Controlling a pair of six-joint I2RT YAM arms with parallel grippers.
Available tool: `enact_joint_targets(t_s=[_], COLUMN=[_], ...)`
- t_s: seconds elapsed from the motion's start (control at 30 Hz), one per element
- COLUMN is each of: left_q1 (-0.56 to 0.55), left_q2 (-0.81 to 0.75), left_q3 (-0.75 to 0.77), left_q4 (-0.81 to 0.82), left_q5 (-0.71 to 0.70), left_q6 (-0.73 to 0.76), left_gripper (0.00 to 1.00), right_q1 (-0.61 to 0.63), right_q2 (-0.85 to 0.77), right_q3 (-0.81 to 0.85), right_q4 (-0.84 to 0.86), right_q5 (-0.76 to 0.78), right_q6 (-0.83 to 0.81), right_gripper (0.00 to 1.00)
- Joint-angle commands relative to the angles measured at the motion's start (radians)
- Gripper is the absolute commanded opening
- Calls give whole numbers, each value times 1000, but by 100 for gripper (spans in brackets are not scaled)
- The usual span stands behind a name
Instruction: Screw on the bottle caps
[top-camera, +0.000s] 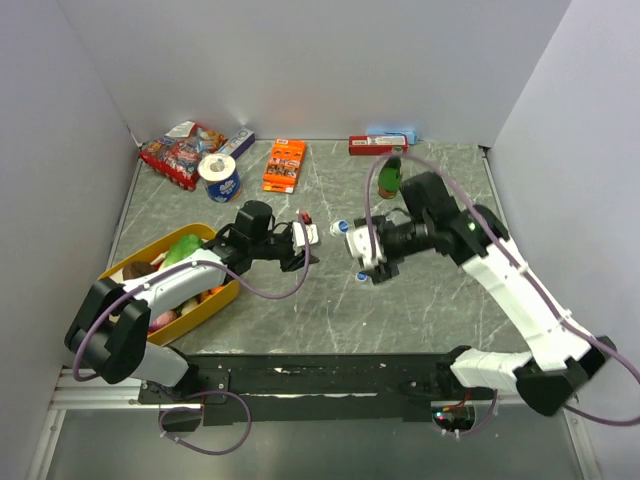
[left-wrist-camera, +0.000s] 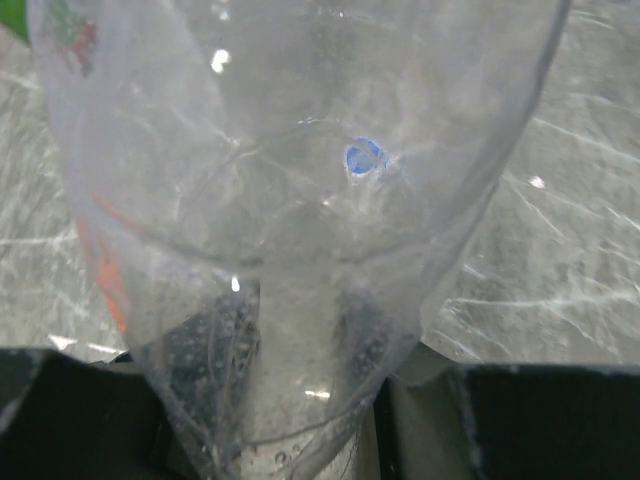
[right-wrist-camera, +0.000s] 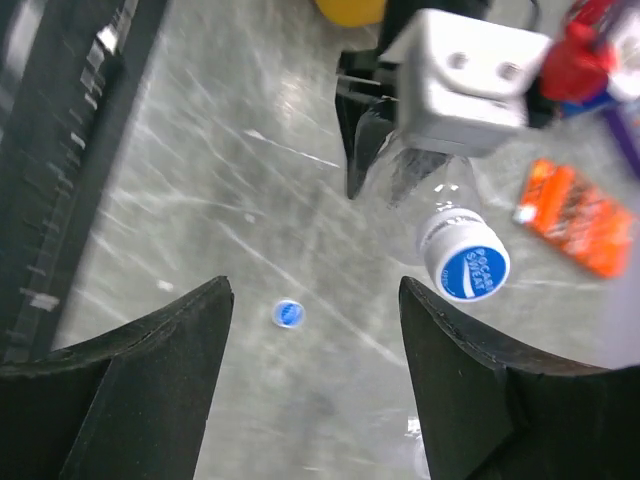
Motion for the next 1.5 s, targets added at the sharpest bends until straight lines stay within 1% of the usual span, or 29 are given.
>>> enact_joint_targets(t_s=[0.0,0.17,0.3,0.53,0.73,0.97,1.17,1.37,1.47], left_q1=[4,4,5,5,5,5,5,5,4], left_q2=[-11,2,21,18,4,1,-2,-1,-1], left_q3=[60,95,117,118,118,106,97,109,112], left_q4=[-130,-217,-260,-263,-270,-231,-207,-234,-239], left_q5=[131,137,157,167,159,157,159,159,159], left_q6=[120,183,188,230,267,235,220,253,264], left_gripper=[1,1,1,1,1,1,1,1,1], right_q1=[51,65,65,65,65,74,94,105,106], right_q2=[-96,-66,-72,-47,2,22,19,29,39], right_q3=[-112,-53,-23,-13,46,62,35,20,23], right_q4=[209,191,183,165,54,-41,16,76,74], right_q5=[103,93,73,80,63,57,80,102,105], right_q6=[-233,-212,-195,-203,-247,-327,-296,-284,-285], right_gripper=[74,71,68,67,63,61,60,58,55])
